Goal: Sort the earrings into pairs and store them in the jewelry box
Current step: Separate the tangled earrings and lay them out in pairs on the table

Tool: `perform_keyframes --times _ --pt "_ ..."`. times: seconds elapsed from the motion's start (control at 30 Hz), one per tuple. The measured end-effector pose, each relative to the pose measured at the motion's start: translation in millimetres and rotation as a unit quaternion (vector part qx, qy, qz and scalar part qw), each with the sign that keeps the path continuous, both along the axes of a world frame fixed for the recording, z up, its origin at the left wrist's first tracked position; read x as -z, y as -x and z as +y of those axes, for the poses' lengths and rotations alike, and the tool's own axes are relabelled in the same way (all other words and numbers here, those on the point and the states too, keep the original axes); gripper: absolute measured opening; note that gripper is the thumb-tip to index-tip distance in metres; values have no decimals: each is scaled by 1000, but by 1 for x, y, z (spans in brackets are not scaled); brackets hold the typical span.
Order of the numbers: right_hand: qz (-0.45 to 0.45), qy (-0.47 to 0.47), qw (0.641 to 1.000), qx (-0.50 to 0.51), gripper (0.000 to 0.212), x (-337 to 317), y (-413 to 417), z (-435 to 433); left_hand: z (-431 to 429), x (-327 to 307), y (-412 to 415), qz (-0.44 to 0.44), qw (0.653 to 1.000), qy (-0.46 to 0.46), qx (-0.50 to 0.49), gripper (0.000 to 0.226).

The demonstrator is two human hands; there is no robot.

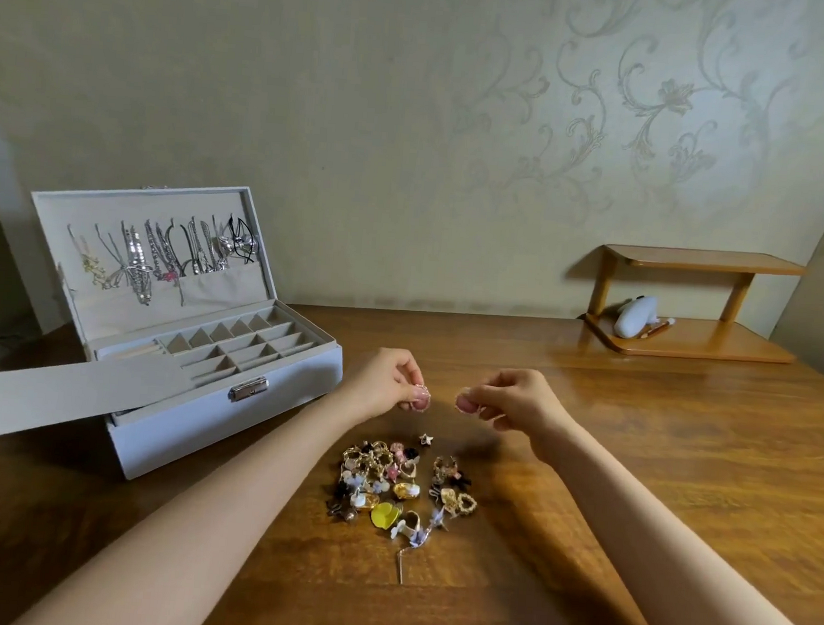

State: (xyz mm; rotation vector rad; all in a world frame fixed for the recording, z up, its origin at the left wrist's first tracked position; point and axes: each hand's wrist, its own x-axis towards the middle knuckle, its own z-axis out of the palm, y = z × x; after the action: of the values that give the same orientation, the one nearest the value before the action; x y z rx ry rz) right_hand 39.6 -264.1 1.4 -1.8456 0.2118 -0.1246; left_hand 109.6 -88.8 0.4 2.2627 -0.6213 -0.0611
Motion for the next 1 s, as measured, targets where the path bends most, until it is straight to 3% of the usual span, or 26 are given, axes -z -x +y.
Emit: perform_keyframes --times 0.2,0.57,1.0 --pt "57 -66 995 47 16 16 -35 -13 -26 14 -31 37 999 -4 3 7" --pt "53 5 998 41 11 15 -62 -17 -44 21 -59 27 999 -17 -10 11" --pt "45 5 998 46 19 18 -63 -18 -44 21 -57 25 1000 -9 -10 16"
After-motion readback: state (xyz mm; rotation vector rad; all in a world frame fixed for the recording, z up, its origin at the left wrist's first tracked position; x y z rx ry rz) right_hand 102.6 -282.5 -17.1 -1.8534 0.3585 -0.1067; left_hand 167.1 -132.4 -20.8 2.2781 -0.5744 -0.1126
